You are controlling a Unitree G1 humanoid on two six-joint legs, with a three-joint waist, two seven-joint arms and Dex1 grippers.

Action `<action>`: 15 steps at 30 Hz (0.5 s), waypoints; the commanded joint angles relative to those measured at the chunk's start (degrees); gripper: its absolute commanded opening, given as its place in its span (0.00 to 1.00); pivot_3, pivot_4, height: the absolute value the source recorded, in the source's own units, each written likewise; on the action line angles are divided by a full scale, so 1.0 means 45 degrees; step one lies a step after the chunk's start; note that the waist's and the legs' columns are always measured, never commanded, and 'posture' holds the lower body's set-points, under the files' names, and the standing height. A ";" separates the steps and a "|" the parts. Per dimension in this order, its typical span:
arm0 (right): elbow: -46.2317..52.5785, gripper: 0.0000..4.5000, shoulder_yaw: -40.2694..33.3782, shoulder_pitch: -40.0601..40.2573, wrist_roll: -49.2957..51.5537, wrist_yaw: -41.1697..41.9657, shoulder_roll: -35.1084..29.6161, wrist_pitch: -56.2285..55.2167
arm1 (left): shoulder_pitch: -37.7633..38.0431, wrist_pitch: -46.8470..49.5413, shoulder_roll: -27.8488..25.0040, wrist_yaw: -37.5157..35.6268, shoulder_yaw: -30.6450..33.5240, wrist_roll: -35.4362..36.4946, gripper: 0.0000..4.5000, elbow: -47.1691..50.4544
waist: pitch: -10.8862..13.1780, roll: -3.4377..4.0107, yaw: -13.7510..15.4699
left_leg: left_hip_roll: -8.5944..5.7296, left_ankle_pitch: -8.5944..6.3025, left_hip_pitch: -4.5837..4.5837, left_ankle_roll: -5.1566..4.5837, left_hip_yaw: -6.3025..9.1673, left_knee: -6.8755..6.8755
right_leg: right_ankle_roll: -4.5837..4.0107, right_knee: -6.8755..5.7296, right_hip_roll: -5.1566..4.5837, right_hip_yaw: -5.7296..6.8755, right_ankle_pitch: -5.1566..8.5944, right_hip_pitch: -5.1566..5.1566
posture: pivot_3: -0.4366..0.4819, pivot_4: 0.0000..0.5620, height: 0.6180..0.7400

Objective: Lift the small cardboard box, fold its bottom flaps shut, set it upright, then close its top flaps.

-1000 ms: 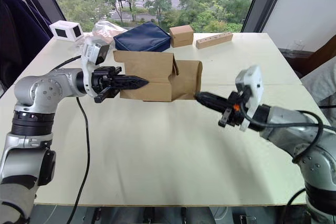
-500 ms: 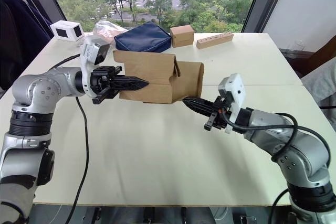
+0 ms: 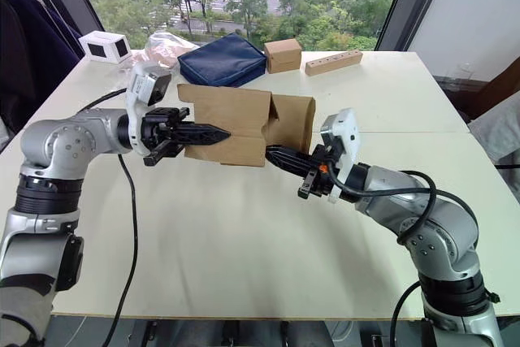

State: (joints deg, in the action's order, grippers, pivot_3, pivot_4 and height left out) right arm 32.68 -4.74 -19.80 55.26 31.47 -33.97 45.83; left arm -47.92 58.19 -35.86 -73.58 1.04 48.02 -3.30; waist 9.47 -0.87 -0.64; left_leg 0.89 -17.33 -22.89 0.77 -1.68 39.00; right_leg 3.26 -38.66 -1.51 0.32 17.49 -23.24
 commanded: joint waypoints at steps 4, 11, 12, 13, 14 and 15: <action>0.0141 0.01 -0.0769 0.0102 0.0117 0.0428 -0.0500 -0.0204 | -0.0116 -0.0252 -0.0095 -0.0087 0.0235 0.0128 0.00 0.0326 | 0.0000 0.0000 -0.0003 | 0.0000 0.0000 0.0001 0.0000 0.0000 0.0000 | 0.0000 -0.0001 0.0001 0.0000 0.0000 0.0000 | 0.48 0.27 1.00; -0.1467 0.01 -0.4248 -0.0093 0.2002 0.0638 -0.1917 -0.0119 | -0.0160 -0.0259 -0.0204 -0.0057 0.0379 0.0189 0.00 0.0367 | 0.0000 -0.0001 0.0015 | -0.0004 -0.0002 -0.0012 -0.0004 0.0000 0.0007 | 0.0000 0.0011 -0.0003 0.0000 0.0000 0.0002 | 0.48 0.27 1.00; -0.1867 0.01 -0.4455 -0.0138 0.1960 0.0609 -0.1895 -0.0216 | -0.0162 -0.0269 -0.0192 -0.0064 0.0372 0.0197 0.00 0.0382 | 0.0000 -0.0001 0.0008 | -0.0003 -0.0003 -0.0009 -0.0004 0.0001 0.0007 | 0.0000 0.0010 -0.0001 0.0001 0.0000 0.0004 | 0.48 0.27 1.00; -0.2324 0.01 -0.4545 -0.0210 0.1753 0.0553 -0.1767 -0.0402 | -0.0170 -0.0291 -0.0186 -0.0108 0.0351 0.0200 0.00 0.0398 | 0.0000 -0.0001 -0.0007 | -0.0003 -0.0002 -0.0008 -0.0004 0.0001 0.0006 | 0.0000 0.0010 -0.0001 0.0000 0.0000 0.0004 | 0.48 0.27 1.00; -0.2720 0.01 -0.4561 -0.0293 0.1526 0.0477 -0.1627 -0.0581 | -0.0178 -0.0311 -0.0171 -0.0131 0.0330 0.0202 0.00 0.0419 | 0.0000 -0.0001 -0.0022 | -0.0002 -0.0002 -0.0006 -0.0004 0.0001 0.0006 | 0.0000 0.0009 0.0000 0.0000 0.0000 0.0004 | 0.48 0.27 1.00; -0.2965 0.01 -0.4551 -0.0350 0.1381 0.0434 -0.1540 -0.0699 | -0.0183 -0.0323 -0.0161 -0.0146 0.0316 0.0202 0.00 0.0433 | 0.0000 0.0000 -0.0039 | -0.0002 -0.0002 -0.0005 -0.0004 0.0000 0.0005 | 0.0000 0.0008 0.0001 -0.0001 0.0000 0.0004 | 0.48 0.27 1.00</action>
State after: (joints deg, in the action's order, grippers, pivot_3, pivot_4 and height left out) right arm 20.93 -23.80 -20.24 62.16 33.82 -41.54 44.71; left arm -47.92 57.89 -36.04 -73.57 1.14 48.05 -3.24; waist 9.47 -0.87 -0.82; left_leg 0.88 -17.34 -22.91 0.75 -1.68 39.02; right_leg 3.27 -38.63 -1.50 0.31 17.49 -23.22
